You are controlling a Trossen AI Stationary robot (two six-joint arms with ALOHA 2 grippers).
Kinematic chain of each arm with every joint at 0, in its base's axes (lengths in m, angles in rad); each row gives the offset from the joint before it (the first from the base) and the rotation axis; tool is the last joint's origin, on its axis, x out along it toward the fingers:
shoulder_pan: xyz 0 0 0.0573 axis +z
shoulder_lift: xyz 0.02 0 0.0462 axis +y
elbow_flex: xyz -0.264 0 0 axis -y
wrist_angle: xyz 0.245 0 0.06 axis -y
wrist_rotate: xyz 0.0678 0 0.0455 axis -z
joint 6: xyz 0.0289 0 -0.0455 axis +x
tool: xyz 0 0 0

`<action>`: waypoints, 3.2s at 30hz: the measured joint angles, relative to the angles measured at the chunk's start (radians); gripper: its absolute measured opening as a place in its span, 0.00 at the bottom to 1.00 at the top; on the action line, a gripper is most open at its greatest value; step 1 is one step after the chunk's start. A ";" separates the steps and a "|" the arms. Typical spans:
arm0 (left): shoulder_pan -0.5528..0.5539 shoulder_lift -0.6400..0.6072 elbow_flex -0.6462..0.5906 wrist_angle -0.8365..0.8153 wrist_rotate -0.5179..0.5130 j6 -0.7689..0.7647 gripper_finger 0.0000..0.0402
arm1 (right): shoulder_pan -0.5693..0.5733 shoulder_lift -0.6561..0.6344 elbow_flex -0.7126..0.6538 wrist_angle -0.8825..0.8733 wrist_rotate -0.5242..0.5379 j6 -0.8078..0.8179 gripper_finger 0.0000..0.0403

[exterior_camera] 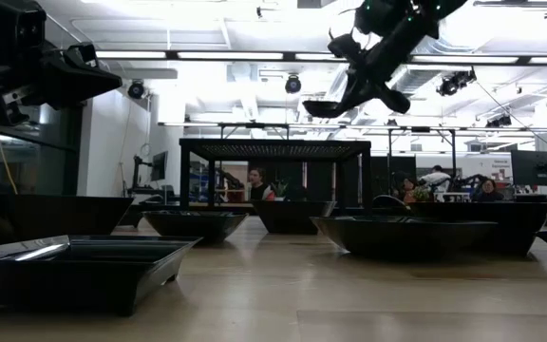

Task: Pick & Place Mini shaped plates
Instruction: Put the leaf-shaped plate on the shelf, then put the distorted square plate on the shelf

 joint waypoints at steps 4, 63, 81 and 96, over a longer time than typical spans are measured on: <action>0.000 0.000 0.000 0.000 0.000 0.000 0.01 | -0.032 0.030 -0.002 0.009 -0.001 0.008 0.02; 0.000 0.000 0.000 0.000 0.000 0.000 0.01 | -0.124 0.091 -0.168 0.299 -0.226 0.192 0.05; 0.000 0.000 0.000 0.000 0.000 0.000 0.01 | -0.124 -0.023 -0.168 0.248 -0.195 0.084 0.26; 0.000 0.000 0.000 0.000 0.000 0.000 0.01 | 0.002 -0.255 -0.168 -0.213 0.045 -0.079 0.27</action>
